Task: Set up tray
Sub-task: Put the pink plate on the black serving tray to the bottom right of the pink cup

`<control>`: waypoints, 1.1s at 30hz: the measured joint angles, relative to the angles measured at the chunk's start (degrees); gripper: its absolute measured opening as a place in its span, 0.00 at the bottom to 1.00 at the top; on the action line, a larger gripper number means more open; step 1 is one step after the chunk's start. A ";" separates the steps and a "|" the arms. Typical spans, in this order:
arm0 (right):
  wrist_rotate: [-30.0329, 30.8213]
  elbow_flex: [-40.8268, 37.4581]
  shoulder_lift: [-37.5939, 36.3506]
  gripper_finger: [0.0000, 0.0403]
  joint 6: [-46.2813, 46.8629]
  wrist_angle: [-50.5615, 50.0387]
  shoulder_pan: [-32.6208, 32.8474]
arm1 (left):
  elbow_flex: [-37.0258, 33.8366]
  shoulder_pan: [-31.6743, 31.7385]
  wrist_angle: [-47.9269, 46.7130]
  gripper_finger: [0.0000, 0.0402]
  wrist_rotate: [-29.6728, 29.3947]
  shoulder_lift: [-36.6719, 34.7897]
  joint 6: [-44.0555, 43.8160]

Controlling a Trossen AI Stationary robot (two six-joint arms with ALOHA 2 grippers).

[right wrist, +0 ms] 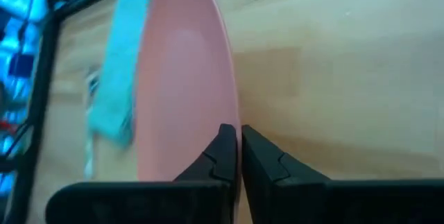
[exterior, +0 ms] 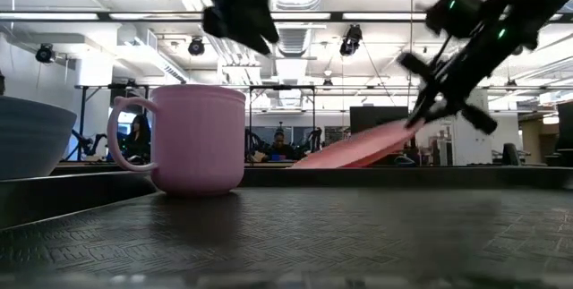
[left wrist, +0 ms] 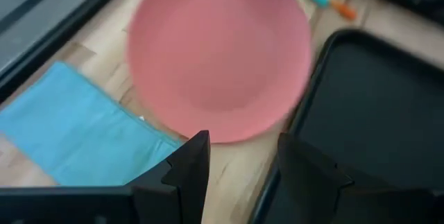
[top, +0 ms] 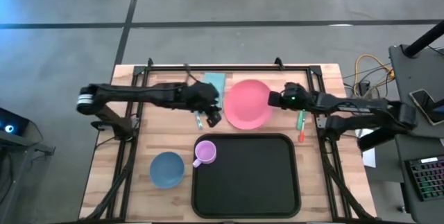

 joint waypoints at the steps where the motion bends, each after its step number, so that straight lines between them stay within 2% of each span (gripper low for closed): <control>1: -0.83 1.10 -2.42 0.02 -0.02 -3.28 0.86 | -0.76 -0.44 0.02 0.38 -0.29 -1.81 -1.21; 5: -1.92 5.45 -11.79 0.02 2.83 -15.59 5.74 | -3.51 -2.40 -0.19 0.38 -1.70 -7.40 -5.88; 9: -1.32 9.20 -18.70 0.02 6.82 -22.56 10.85 | -5.85 -4.66 -0.28 0.38 -5.07 -10.36 -8.94; 13: -10.66 8.74 -19.48 0.02 9.71 -25.79 16.88 | -7.08 -6.52 -0.26 0.38 -6.14 -10.38 -10.79; 17: -14.81 4.20 -15.23 0.02 13.00 -24.05 24.18 | -7.12 -7.55 -0.28 0.38 -6.12 -9.17 -10.81; 22: -17.56 -1.43 -5.78 0.02 17.34 -9.70 32.36 | -7.00 -8.10 -1.00 0.38 -6.11 -9.06 -12.21; 29: -17.71 -3.10 10.88 0.02 16.55 6.76 35.22 | -7.00 -10.04 -9.16 0.38 -6.09 -9.58 -17.49; 33: -19.76 -0.32 19.47 0.03 12.30 10.41 35.25 | -7.00 -11.73 -12.60 0.38 -6.10 -9.66 -20.75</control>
